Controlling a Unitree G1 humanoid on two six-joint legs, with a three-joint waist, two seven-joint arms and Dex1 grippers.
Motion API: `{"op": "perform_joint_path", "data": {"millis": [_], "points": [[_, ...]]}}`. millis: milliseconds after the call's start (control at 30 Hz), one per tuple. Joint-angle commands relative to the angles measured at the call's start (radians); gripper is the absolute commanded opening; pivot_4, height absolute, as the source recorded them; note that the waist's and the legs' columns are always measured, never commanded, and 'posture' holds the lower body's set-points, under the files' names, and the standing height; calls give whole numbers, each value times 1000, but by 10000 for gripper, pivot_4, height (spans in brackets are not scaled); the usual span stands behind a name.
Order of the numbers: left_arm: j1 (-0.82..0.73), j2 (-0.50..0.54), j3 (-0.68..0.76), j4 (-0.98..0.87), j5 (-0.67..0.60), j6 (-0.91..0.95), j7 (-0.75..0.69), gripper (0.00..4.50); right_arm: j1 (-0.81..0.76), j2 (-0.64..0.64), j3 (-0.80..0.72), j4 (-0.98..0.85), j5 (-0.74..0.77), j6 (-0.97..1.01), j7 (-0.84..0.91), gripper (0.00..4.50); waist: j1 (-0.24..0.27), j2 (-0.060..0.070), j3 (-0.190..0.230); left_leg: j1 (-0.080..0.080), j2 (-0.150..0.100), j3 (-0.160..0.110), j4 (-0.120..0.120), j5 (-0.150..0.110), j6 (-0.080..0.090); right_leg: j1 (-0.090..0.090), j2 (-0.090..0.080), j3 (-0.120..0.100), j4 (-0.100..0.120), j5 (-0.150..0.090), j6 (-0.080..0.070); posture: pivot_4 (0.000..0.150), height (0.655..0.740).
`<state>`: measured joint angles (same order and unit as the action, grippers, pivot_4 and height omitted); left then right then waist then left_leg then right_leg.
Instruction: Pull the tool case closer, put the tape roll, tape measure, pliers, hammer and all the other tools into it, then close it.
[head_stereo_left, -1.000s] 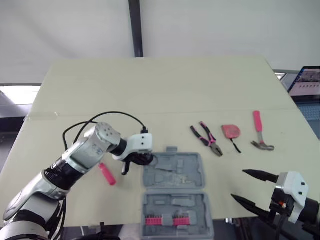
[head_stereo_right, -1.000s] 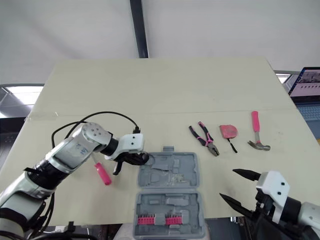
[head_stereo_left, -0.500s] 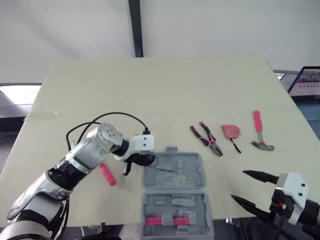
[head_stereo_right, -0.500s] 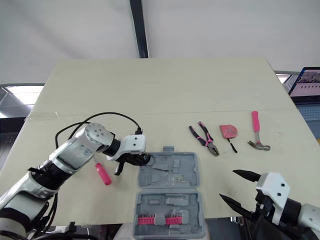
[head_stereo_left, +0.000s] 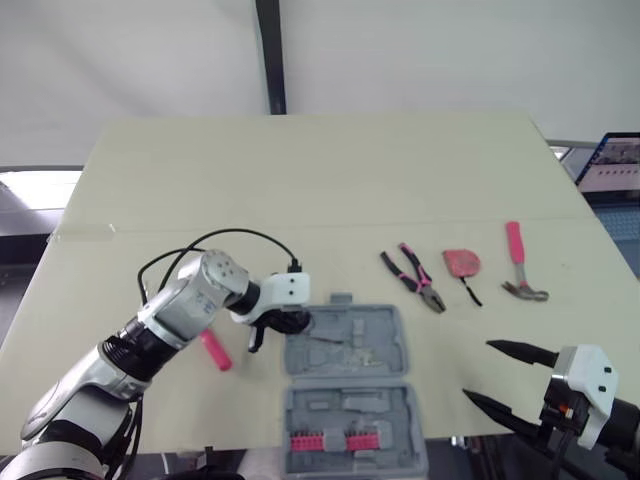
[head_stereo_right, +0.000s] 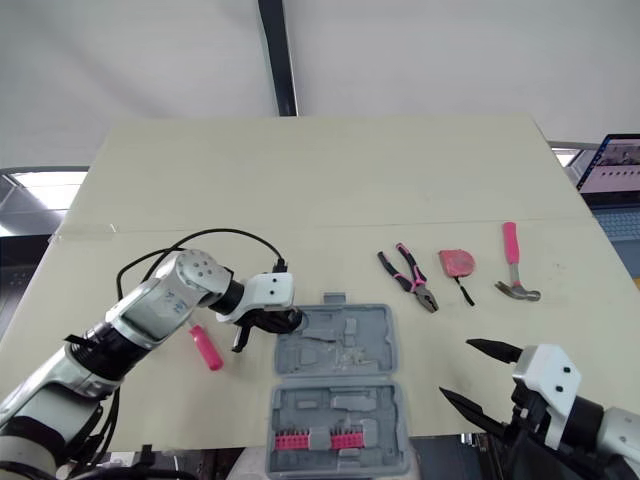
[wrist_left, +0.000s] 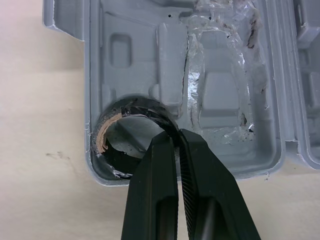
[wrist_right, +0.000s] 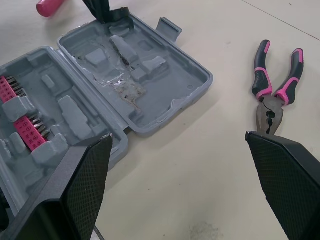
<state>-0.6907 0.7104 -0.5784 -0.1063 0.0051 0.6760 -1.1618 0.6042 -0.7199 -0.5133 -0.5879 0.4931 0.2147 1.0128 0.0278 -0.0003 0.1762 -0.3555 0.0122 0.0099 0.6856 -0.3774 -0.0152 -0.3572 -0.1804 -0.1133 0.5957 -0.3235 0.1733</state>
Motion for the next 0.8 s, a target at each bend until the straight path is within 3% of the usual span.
{"op": "perform_joint_path", "data": {"millis": [33, 67, 167, 300, 600, 700, 767, 800], "points": [[5, -8, 2, -11, 4, 1, -14, 564, 4, -1, -28, -24, 10, -10, -1, 45000, 0, 0, 0, 0, 0, 0, 0, 0, 0, 0, 0, 0, 0, 0, 0, 1500, 7400], [0, -9, 4, -12, -3, 7, -24, 564, 3, -1, -28, -23, 10, -10, -1, 45000, 0, 0, 0, 0, 0, 0, 0, 0, 0, 0, 0, 0, 0, 0, 0, 1500, 7400], [-12, -15, 23, -20, -18, 41, -28, 10819, 1, -2, -26, -21, 9, -11, 0, 45000, 0, 0, 0, 0, 0, 0, 0, 0, 0, 0, 0, 0, 0, 0, 0, 1500, 7400], [-33, 9, 27, -60, -22, 128, -43, 30287, -2, -3, -25, -18, 9, -12, 2, 45000, 0, 0, 0, 0, 0, 0, 0, 0, 0, 0, 0, 0, 0, 0, 0, 1500, 7400], [-49, 21, 112, -146, -88, 214, -25, 30287, -27, -4, -9, -8, 3, -10, 0, 45000, 1, 0, 0, 0, 0, 0, 0, 0, 0, 0, 0, 0, 0, 0, 0, 1500, 7400], [-29, 5, 160, -159, -117, 233, 12, 21452, -32, -5, -6, -2, -3, -13, 2, 45000, 0, 0, 0, 0, 0, -1, 0, 0, 0, 0, 0, 0, 0, 0, 0, 1500, 7400], [-3, 2, 177, -162, -115, 204, 41, 11899, -35, -5, -5, -1, -4, -12, 2, 45000, -2, 0, 0, 0, 0, 0, 0, 0, 0, 0, 0, 0, 1, 0, 0, 1500, 7400], [10, -2, 185, -161, -112, 184, 59, 11899, -37, -5, -4, -1, -5, -12, 2, 45000, -2, 0, 0, 0, 0, 0, 0, 0, 0, 0, 0, 0, 1, 0, 0, 1500, 7400]]}}
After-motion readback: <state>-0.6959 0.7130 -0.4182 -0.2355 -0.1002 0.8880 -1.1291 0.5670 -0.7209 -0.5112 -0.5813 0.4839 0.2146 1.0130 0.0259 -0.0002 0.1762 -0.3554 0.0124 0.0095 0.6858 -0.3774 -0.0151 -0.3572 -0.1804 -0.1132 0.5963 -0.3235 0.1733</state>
